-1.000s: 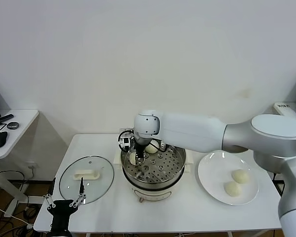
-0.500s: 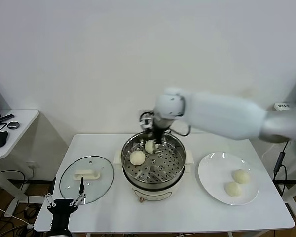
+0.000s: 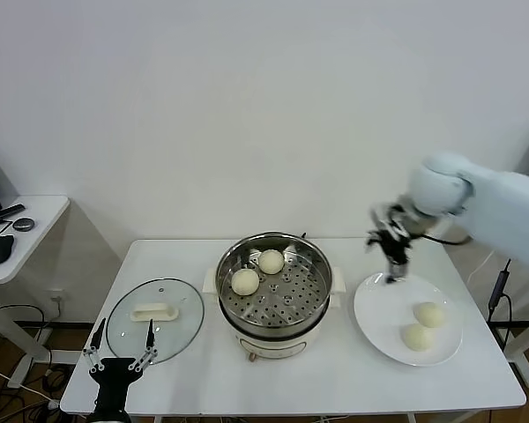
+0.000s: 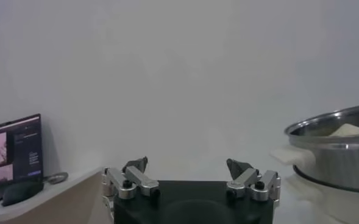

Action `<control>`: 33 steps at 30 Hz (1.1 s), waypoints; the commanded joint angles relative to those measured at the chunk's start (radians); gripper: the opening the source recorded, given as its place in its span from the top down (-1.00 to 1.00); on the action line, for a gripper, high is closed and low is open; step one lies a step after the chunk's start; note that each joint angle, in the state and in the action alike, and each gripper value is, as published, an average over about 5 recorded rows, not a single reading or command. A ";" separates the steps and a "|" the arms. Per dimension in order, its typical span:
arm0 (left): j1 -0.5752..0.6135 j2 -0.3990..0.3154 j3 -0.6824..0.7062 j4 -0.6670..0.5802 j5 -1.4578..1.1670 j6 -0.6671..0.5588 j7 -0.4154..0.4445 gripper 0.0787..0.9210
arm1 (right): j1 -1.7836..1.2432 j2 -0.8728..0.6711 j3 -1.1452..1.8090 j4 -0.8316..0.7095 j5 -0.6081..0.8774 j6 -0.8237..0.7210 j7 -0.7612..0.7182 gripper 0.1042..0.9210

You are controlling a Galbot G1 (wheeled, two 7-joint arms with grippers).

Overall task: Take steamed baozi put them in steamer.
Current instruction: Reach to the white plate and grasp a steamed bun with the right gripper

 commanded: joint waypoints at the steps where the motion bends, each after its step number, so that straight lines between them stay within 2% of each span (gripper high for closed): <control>1: -0.001 -0.004 0.000 0.003 0.007 0.007 0.003 -0.77 | -0.436 -0.253 0.312 -0.021 -0.217 0.207 -0.034 -0.76; 8: 0.014 -0.009 -0.007 -0.011 0.016 0.009 0.003 -0.77 | -0.734 -0.237 0.532 -0.053 -0.268 0.235 0.049 -0.76; 14: 0.028 -0.017 -0.008 -0.018 0.022 0.006 0.001 -0.77 | -0.777 -0.181 0.552 -0.075 -0.277 0.233 0.108 -0.76; 33: 0.057 -0.028 -0.011 -0.033 0.029 -0.001 -0.005 -0.77 | -0.851 -0.092 0.604 -0.147 -0.339 0.190 0.145 -0.75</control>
